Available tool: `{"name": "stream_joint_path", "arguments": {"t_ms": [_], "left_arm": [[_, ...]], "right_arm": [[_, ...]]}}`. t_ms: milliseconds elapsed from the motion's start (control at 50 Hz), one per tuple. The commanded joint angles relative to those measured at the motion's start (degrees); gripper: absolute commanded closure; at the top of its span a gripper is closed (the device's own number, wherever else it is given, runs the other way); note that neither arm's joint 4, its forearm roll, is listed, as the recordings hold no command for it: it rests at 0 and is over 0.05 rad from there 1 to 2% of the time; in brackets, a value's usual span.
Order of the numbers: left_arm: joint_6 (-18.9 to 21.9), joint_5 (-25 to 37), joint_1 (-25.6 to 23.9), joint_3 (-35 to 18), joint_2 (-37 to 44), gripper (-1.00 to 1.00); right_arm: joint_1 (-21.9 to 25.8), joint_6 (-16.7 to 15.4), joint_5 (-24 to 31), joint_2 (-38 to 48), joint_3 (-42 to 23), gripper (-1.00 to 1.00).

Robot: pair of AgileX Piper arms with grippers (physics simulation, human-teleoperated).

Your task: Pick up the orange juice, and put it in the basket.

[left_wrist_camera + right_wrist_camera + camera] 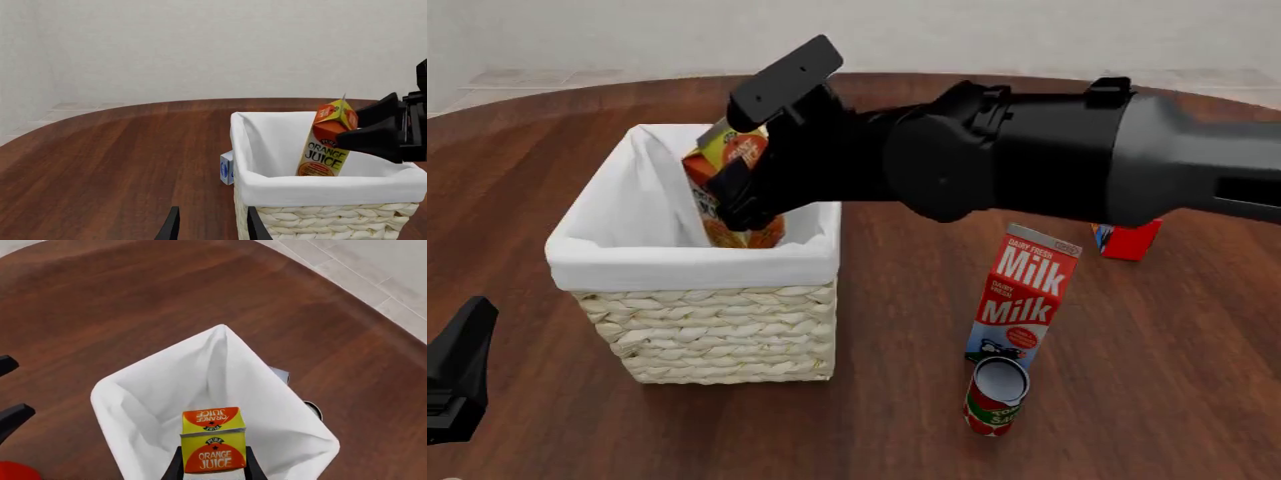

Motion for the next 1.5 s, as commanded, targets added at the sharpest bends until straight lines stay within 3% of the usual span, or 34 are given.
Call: {"name": "stream_joint_path", "arguments": {"t_ms": [20, 560, 580, 1060, 1500], "left_arm": [[0.0, 0.0, 0.0, 0.0, 0.0, -1.0], [0.0, 0.0, 0.0, 0.0, 0.0, -1.0], [0.0, 0.0, 0.0, 0.0, 0.0, -1.0], [0.0, 0.0, 0.0, 0.0, 0.0, -1.0], [0.0, 0.0, 0.0, 0.0, 0.0, -1.0]], "right_arm": [[0.3, 2.8, -0.6, 0.9, 0.1, 1.0], [0.1, 3.2, -1.8, 2.8, 0.9, 1.0], [-0.1, 3.2, -1.8, 2.8, 0.8, -1.0], [-0.4, 3.0, -1.1, 1.6, 0.3, -1.0], [0.6, 2.2, 2.8, -5.2, -2.7, -1.0]]}}
